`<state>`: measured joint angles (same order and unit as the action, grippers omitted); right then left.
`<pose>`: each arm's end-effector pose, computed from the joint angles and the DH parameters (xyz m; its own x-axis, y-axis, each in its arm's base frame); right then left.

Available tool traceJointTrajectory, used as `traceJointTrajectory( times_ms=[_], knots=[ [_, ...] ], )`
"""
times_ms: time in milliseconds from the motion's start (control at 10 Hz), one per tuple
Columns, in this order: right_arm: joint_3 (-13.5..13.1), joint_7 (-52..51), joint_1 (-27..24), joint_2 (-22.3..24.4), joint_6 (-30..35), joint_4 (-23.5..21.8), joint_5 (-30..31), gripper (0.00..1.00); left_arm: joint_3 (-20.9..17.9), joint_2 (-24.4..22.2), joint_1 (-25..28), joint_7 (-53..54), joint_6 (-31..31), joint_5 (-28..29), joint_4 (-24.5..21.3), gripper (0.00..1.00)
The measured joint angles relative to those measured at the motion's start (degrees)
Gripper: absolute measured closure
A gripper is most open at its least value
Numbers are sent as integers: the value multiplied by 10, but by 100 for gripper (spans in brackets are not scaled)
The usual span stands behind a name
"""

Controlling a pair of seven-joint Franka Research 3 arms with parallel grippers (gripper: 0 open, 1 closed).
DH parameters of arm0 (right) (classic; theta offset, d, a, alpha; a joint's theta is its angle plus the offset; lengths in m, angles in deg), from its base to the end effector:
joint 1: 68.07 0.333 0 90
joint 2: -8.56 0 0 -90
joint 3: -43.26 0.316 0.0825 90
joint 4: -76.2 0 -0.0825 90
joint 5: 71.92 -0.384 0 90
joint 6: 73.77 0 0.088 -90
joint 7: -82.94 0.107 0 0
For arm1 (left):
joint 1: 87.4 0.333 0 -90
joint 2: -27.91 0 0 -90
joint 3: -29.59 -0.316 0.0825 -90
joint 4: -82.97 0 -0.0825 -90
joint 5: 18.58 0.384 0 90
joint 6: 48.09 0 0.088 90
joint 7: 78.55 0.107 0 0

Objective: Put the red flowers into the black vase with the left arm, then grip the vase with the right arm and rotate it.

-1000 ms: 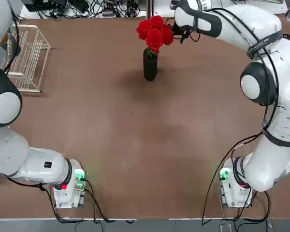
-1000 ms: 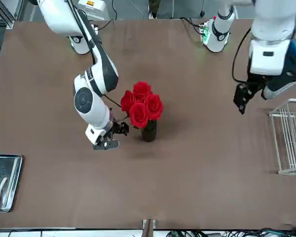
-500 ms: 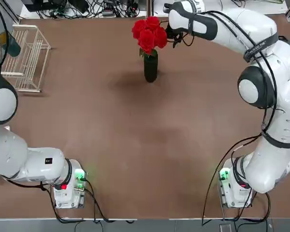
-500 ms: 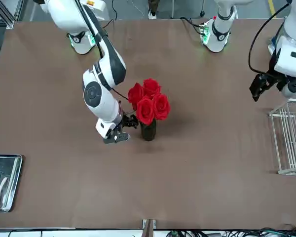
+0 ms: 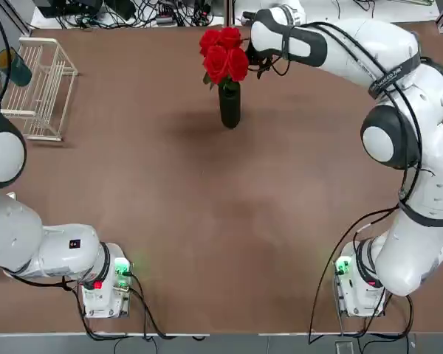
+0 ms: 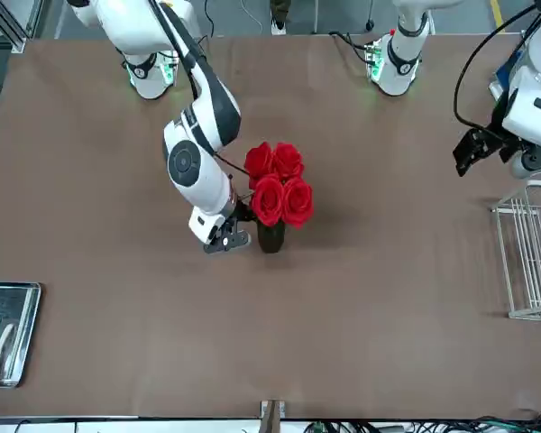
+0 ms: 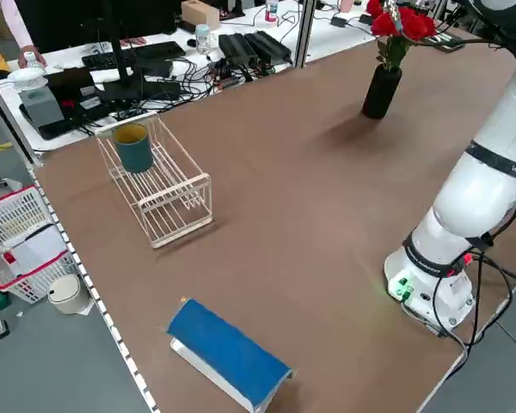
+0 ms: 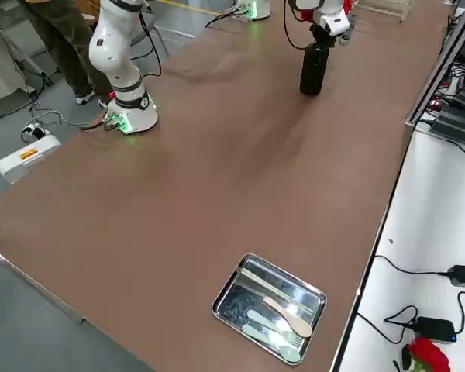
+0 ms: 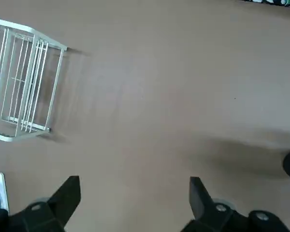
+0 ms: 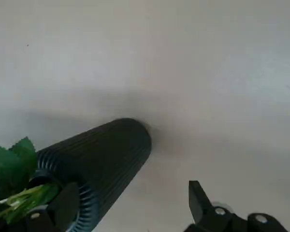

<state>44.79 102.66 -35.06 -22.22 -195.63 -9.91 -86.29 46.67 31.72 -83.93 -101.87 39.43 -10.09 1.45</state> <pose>0.5803 0.4091 0.3647 0.9912 0.1318 -0.0130 0.1247 -0.9616 -0.2445 0.5597 -0.1119 0.6552 0.9808 0.1739 0.0887 0.1825 -0.9780 -0.1009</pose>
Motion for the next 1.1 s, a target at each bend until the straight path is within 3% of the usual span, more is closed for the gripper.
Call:
traceJointTrajectory(
  times_ms=[1100],
  knots=[
    [16, -1, -3, -10, 5, 0, -1, 0, 0, 20, -16, 43, -3, -19, -6, 0]
  ],
)
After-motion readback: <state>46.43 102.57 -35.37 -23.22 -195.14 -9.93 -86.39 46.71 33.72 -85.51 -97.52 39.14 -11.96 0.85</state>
